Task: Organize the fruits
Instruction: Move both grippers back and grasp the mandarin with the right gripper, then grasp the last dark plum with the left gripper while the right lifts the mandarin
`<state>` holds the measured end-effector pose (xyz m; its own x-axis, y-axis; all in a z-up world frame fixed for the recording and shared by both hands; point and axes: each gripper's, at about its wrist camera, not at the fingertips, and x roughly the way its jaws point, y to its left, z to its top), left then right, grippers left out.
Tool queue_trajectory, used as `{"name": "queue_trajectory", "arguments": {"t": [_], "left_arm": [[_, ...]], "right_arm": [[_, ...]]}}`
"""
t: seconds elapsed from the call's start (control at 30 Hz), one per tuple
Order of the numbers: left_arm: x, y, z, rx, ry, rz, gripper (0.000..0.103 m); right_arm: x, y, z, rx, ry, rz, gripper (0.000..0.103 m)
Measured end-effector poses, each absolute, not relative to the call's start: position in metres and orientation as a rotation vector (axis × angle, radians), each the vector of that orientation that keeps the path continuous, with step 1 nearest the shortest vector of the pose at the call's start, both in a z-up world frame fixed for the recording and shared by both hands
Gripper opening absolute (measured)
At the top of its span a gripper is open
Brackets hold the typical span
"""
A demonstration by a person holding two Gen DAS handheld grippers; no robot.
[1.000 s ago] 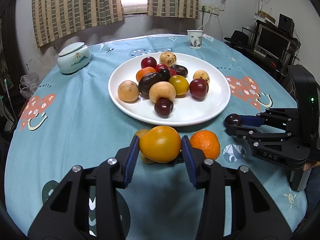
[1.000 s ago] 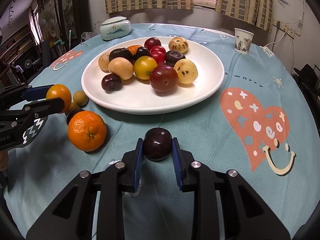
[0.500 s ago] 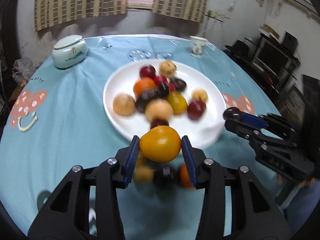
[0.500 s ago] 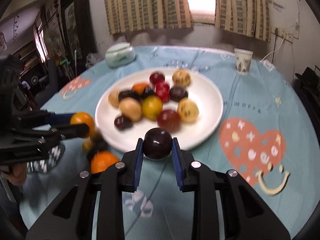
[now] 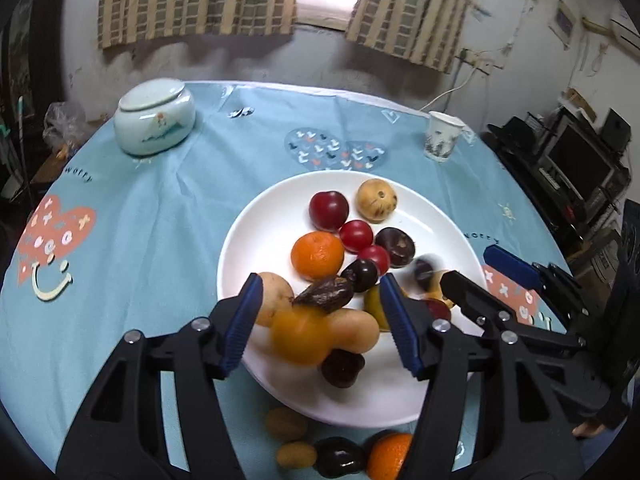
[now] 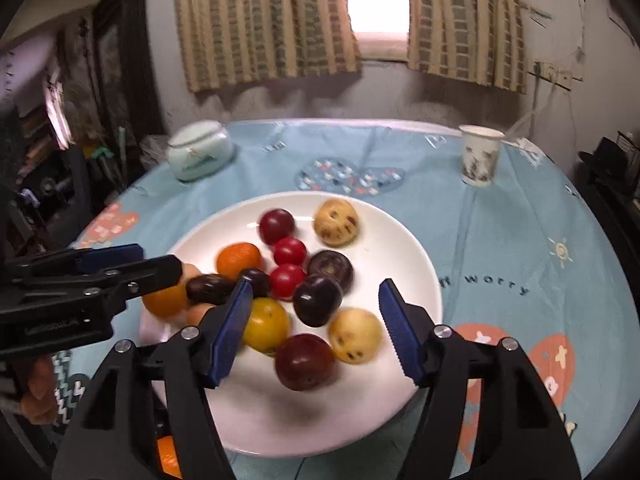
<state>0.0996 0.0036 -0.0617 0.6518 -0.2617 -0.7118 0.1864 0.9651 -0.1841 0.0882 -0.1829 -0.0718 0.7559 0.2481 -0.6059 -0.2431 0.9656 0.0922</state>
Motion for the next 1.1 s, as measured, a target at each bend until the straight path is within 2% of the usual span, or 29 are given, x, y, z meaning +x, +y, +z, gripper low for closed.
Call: {"name": "queue_trajectory", "arguments": {"t": [0.17,0.23,0.43,0.8,0.83,0.87,0.9,1.03,1.1], "left_arm": [[0.071,0.015,-0.056,-0.078,0.795,-0.287,0.063],[0.052,0.024,-0.058,-0.057,0.791,-0.304,0.067],[0.019,0.053,-0.077,-0.11,0.827,-0.357,0.069],[0.027,0.069,-0.105,-0.205,0.932,-0.371,0.069],[0.027,0.068,-0.106,-0.204,0.937,-0.371,0.069],[0.027,0.067,-0.107,-0.203,0.94,-0.371,0.069],[0.027,0.066,-0.107,-0.2,0.945,-0.374,0.069],[0.024,0.059,-0.108,-0.178,0.952,-0.387,0.067],[0.014,0.051,-0.102,-0.116,0.899,-0.405,0.067]], "right_arm": [[0.062,-0.188,-0.066,0.021,0.666,0.292,0.066],[0.041,-0.183,-0.068,-0.015,0.695,0.35,0.066],[-0.024,-0.161,-0.092,-0.115,0.747,0.486,0.066],[-0.008,-0.127,-0.128,-0.175,0.84,0.494,0.066],[-0.007,-0.124,-0.129,-0.188,0.832,0.499,0.063],[-0.007,-0.121,-0.13,-0.197,0.826,0.505,0.051],[-0.007,-0.119,-0.131,-0.199,0.827,0.517,0.048],[-0.013,-0.123,-0.128,-0.215,0.815,0.492,0.047],[-0.016,-0.134,-0.125,-0.18,0.825,0.489,0.046]]}}
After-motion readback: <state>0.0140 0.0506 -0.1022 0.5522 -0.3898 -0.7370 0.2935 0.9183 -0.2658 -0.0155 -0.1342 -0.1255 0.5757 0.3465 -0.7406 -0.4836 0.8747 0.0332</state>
